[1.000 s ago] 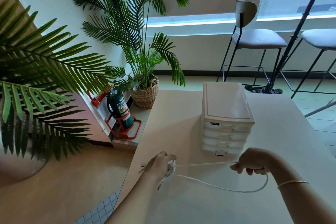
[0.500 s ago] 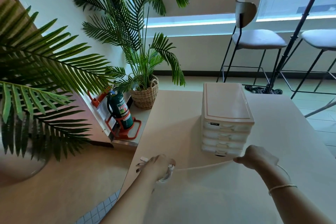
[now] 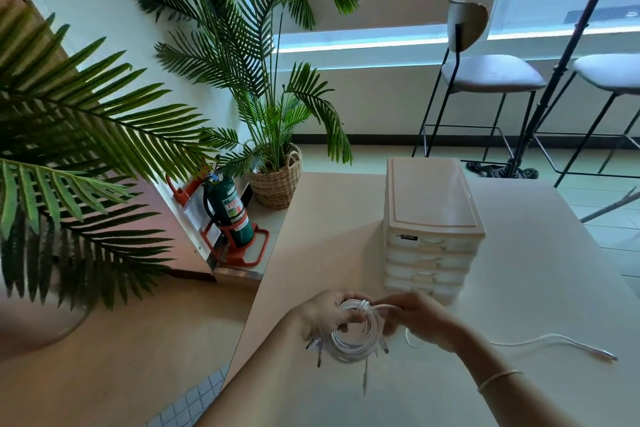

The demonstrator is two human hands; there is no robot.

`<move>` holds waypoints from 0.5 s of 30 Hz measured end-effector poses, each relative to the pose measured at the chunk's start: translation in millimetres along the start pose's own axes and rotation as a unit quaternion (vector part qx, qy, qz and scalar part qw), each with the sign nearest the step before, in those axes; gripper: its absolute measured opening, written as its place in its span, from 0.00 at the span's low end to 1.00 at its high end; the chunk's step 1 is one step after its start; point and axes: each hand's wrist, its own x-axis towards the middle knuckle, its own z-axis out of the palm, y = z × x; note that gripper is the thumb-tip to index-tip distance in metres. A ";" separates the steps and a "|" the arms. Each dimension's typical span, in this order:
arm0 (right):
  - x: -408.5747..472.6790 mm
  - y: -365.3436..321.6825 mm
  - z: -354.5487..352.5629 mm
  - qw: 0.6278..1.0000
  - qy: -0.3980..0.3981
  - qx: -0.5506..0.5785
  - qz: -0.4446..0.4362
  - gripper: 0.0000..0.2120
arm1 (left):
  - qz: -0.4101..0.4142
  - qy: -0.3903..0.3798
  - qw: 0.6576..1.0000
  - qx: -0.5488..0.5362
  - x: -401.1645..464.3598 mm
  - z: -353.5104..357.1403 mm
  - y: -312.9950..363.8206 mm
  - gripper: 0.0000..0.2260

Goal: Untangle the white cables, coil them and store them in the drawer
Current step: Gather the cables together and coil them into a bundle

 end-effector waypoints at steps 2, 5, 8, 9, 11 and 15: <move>-2.9 -4.1 0.4 0.996 0.008 0.091 0.021 0.08 | 0.010 0.001 1.000 -0.025 -1.5 -0.4 3.2 0.16; -3.8 -6.1 1.9 0.990 0.082 0.103 0.044 0.10 | 0.015 -0.007 1.000 -0.025 -1.6 4.9 10.4 0.16; -2.8 -8.7 1.1 0.987 0.145 0.058 0.024 0.11 | 0.005 -0.007 1.000 0.027 0.2 10.7 12.4 0.15; -3.3 -10.5 0.6 0.986 0.155 0.054 0.021 0.11 | 0.002 -0.003 0.999 0.040 1.4 11.7 11.7 0.15; -3.1 -12.2 0.6 0.985 0.163 0.053 0.036 0.10 | 0.000 0.007 0.999 0.048 1.6 13.4 12.6 0.14; -0.9 -11.0 5.4 0.974 0.147 0.149 0.091 0.08 | 0.018 0.049 0.997 0.056 2.0 14.1 14.4 0.14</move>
